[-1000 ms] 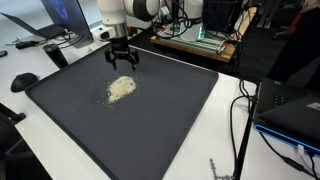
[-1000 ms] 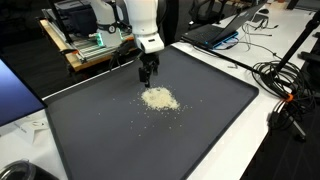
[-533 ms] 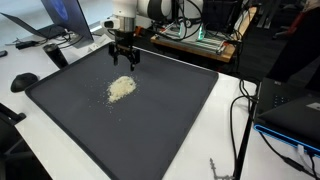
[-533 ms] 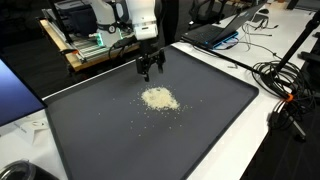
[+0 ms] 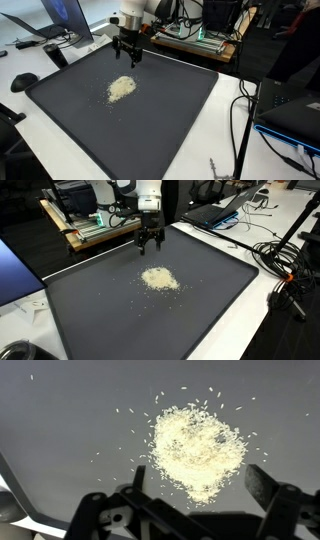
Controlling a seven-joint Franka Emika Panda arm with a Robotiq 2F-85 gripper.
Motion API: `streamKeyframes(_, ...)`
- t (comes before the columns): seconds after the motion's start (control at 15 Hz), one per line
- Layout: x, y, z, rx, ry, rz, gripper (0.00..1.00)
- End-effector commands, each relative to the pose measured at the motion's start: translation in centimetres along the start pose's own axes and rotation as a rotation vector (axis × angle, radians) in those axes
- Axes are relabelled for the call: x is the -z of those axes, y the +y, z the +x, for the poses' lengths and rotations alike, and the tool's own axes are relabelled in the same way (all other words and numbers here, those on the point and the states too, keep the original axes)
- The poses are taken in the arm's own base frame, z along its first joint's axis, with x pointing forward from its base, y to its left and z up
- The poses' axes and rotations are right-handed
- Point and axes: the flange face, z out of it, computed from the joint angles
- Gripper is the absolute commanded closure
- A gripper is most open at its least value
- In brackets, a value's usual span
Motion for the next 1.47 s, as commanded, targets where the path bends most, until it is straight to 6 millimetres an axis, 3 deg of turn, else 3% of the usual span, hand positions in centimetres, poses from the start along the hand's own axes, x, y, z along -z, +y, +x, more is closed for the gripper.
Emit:
streamKeyframes(0.0,1.7,-2.7,-0.3,0.026,-0.054,-0.036,0.0)
streamKeyframes(0.33,3.0,-6.9,-0.1,0.093,-0.092,-0.057,0.0)
streamKeyframes(0.87,5.3,-14.1,4.1,0.191,-0.096,-0.287,0.0)
streamKeyframes(1.13,5.8,-16.7,5.4,0.23,-0.161,-0.377,0.0)
streamKeyframes(1.4,4.9,-18.2,7.5,0.253,-0.245,-0.44,0.0)
